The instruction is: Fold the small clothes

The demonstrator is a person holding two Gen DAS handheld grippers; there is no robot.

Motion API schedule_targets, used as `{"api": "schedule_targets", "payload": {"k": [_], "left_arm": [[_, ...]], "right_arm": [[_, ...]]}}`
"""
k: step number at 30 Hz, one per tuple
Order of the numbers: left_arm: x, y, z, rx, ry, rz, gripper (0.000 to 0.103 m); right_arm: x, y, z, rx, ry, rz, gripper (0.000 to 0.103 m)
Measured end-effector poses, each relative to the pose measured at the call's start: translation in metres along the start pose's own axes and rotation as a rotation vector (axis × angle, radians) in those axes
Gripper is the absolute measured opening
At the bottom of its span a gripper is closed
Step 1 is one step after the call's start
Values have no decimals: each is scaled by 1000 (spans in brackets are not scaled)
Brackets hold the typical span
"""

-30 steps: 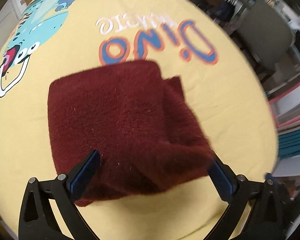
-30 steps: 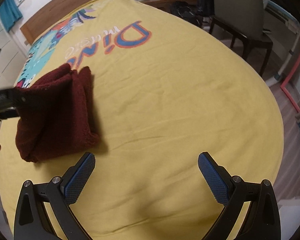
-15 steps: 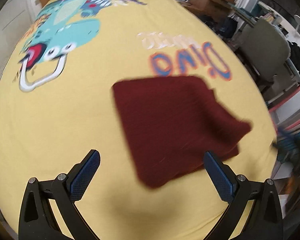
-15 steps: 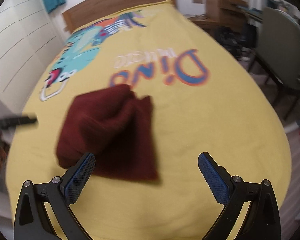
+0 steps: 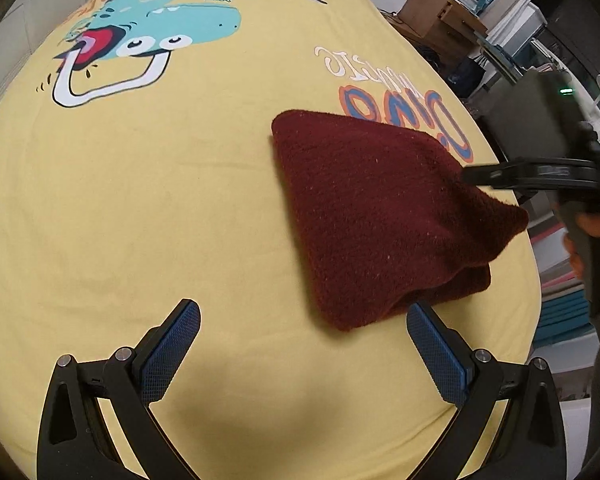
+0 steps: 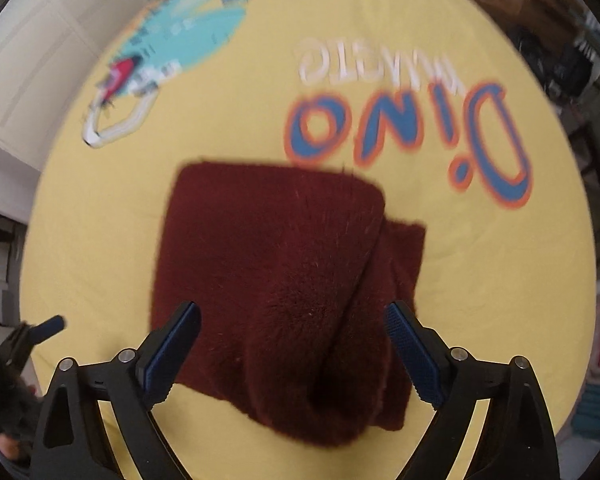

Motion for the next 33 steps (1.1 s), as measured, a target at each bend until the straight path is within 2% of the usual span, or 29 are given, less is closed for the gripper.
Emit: {"api": "schedule_targets", "payload": {"k": [1, 3, 5, 6, 7, 10, 15, 20, 23, 26, 27, 28, 30, 33], "left_arm": [[-2, 1, 0, -2, 3, 1, 102], [-5, 3, 3, -8, 0, 8, 102], [-10, 4, 8, -20, -13, 9, 102], [-12, 5, 11, -27, -28, 6, 102], [-15, 6, 15, -35, -40, 1, 102], [-17, 8, 21, -49, -27, -17, 102], [-10, 7, 23, -57, -22, -3, 102], [1, 5, 26, -56, -21, 22, 102], [7, 5, 30, -64, -8, 18, 102], [11, 5, 34, -71, -11, 26, 102], [12, 5, 35, -74, -11, 29, 102], [12, 6, 36, -77, -13, 29, 102], [11, 6, 38, -81, -25, 27, 102], [13, 5, 41, -91, -37, 25, 102]], "right_arm": [[2, 2, 13, -43, 1, 12, 73], [8, 11, 34, -103, 6, 34, 55], [14, 20, 44, -120, 36, 48, 54], [17, 25, 48, -114, 37, 57, 47], [19, 29, 50, -103, 15, 69, 33], [30, 40, 44, -48, -73, 118, 23], [59, 63, 11, 81, -173, 195, 20], [77, 93, -5, 118, -132, 200, 19], [92, 107, 3, 119, -86, 213, 20], [101, 113, 16, 121, -102, 246, 26], [101, 113, 21, 117, -88, 247, 32], [99, 112, 24, 111, -67, 239, 45], [97, 115, 30, 106, 0, 218, 61], [97, 115, 32, 123, 39, 216, 76]]}}
Point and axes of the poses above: each gripper's, at about its wrist camera, not at the fingertips, and z roughly the way its jaws point, x to its right, y to its underside, the point moved 5 cm from there along z, roughly the way its jaws point, and after that the axes turned 3 degrees about -x, right-handed, at the moved point
